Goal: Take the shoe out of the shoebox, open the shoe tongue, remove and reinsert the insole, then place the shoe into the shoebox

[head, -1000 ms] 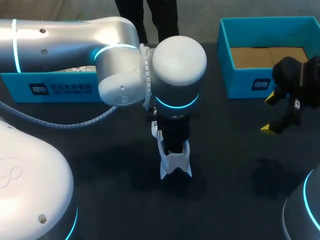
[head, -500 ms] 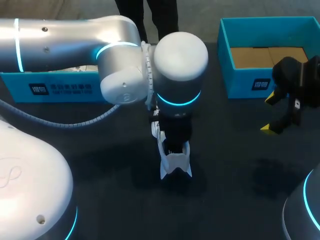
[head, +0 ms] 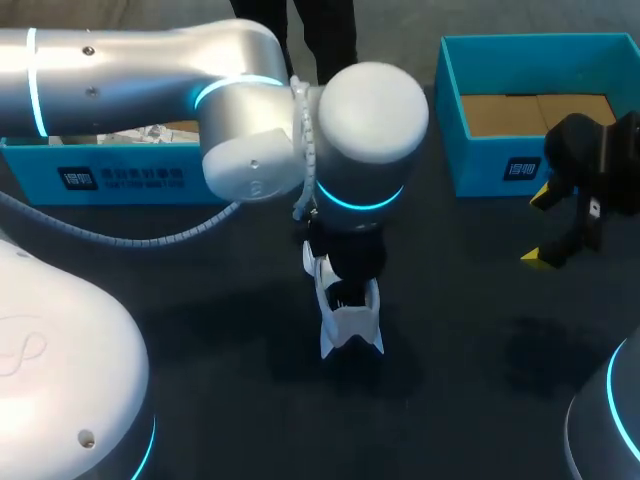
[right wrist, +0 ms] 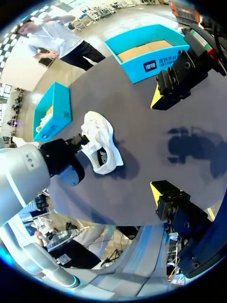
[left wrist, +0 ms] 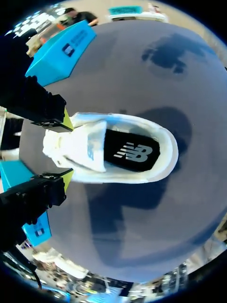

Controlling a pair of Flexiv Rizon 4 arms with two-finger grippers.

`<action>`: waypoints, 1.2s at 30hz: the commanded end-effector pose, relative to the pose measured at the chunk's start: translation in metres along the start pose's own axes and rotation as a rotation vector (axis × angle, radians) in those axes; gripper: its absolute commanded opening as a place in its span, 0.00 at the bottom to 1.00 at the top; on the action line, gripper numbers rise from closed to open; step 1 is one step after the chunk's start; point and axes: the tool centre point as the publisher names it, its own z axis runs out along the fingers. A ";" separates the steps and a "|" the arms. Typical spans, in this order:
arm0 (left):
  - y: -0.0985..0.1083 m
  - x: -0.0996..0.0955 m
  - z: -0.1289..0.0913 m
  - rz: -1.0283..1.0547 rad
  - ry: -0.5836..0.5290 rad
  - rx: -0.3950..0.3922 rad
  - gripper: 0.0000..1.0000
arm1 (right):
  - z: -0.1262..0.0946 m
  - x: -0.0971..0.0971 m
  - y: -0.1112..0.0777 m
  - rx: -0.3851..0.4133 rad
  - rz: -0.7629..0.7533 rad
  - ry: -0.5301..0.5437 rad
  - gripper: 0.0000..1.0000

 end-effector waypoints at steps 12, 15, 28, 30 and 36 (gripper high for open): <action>-0.012 0.026 -0.042 -0.693 0.130 0.151 0.61 | 0.002 -0.001 0.001 0.003 0.001 0.002 1.00; -0.017 0.034 -0.046 -0.785 0.140 0.160 0.65 | 0.002 -0.001 0.001 0.003 0.001 0.002 1.00; -0.029 0.067 -0.048 -1.025 0.139 0.243 1.00 | 0.002 -0.001 0.001 0.003 0.001 0.002 1.00; -0.029 0.067 -0.048 -1.025 0.139 0.243 1.00 | 0.002 -0.001 0.001 0.003 0.001 0.002 1.00; -0.029 0.067 -0.048 -1.025 0.139 0.243 1.00 | 0.002 -0.001 0.001 0.003 0.001 0.002 1.00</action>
